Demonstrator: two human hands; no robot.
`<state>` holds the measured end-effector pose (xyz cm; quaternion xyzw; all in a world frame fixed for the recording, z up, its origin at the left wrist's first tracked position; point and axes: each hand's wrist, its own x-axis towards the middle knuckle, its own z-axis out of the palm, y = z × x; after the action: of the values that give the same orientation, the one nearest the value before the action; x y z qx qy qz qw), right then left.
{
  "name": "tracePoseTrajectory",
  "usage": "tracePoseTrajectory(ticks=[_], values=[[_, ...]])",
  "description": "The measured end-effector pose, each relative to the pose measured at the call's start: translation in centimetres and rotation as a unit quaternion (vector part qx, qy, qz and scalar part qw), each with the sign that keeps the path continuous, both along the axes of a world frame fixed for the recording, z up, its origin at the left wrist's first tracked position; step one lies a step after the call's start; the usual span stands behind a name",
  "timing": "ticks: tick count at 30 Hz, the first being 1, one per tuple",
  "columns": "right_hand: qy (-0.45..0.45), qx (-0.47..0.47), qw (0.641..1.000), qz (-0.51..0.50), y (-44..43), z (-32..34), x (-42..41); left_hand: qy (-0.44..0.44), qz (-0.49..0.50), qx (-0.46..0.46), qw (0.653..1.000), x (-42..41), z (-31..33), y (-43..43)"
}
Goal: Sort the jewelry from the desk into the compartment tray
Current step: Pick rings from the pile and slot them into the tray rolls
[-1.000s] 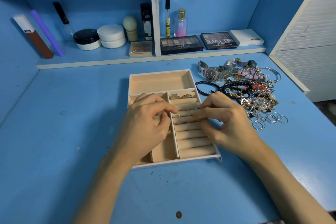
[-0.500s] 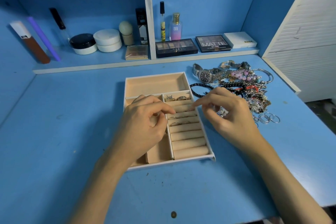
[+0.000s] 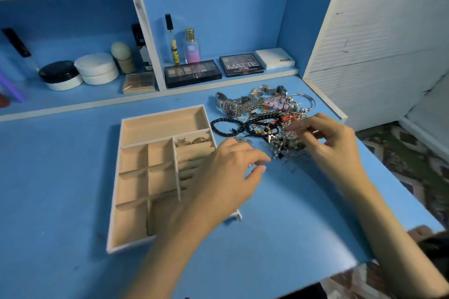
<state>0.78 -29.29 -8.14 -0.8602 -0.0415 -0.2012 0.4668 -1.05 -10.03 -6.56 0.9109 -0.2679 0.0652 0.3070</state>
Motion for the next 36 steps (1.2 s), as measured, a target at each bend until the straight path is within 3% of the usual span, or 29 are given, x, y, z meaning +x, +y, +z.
tracePoseTrajectory(ticks=[11,27,36], values=[[-0.009,-0.006,0.999,-0.052,-1.2,-1.0,-0.1,-0.042,-0.039,0.101,0.993,0.4,-1.2,-5.0],[0.001,-0.066,0.998,-0.009,-0.8,-0.9,-0.5,0.038,0.002,0.147,0.988,0.5,-0.5,-3.4],[0.003,-0.078,0.997,-0.004,-0.8,-1.1,-0.5,0.099,-0.015,0.107,0.989,1.5,0.0,-3.7]])
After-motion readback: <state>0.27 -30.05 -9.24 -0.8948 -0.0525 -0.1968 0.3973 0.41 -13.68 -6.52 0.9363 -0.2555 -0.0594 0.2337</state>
